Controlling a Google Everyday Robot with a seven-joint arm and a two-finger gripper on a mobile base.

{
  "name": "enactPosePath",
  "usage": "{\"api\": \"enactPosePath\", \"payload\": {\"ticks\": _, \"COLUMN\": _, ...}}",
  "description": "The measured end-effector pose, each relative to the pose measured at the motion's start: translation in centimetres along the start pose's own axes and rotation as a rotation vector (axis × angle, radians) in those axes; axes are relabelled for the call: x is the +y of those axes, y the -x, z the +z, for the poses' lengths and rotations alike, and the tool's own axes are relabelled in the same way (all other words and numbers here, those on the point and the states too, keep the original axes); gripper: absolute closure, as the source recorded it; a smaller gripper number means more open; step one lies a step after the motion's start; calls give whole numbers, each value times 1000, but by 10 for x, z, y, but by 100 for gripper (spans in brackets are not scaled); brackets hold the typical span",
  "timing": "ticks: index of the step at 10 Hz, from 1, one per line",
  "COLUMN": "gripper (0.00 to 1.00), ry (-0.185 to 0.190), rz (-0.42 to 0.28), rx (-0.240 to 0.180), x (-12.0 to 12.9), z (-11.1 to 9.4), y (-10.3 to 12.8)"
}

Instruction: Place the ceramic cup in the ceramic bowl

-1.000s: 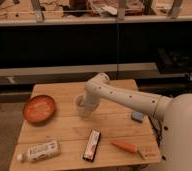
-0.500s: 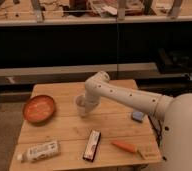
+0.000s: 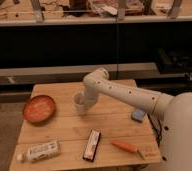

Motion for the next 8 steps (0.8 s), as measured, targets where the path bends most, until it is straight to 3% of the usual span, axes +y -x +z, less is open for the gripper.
{"api": "enactPosePath", "payload": {"ticks": 8, "gripper": 99, "ry": 4, "rz": -59, "rx": -15, "x": -30, "z": -22, "y": 13}}
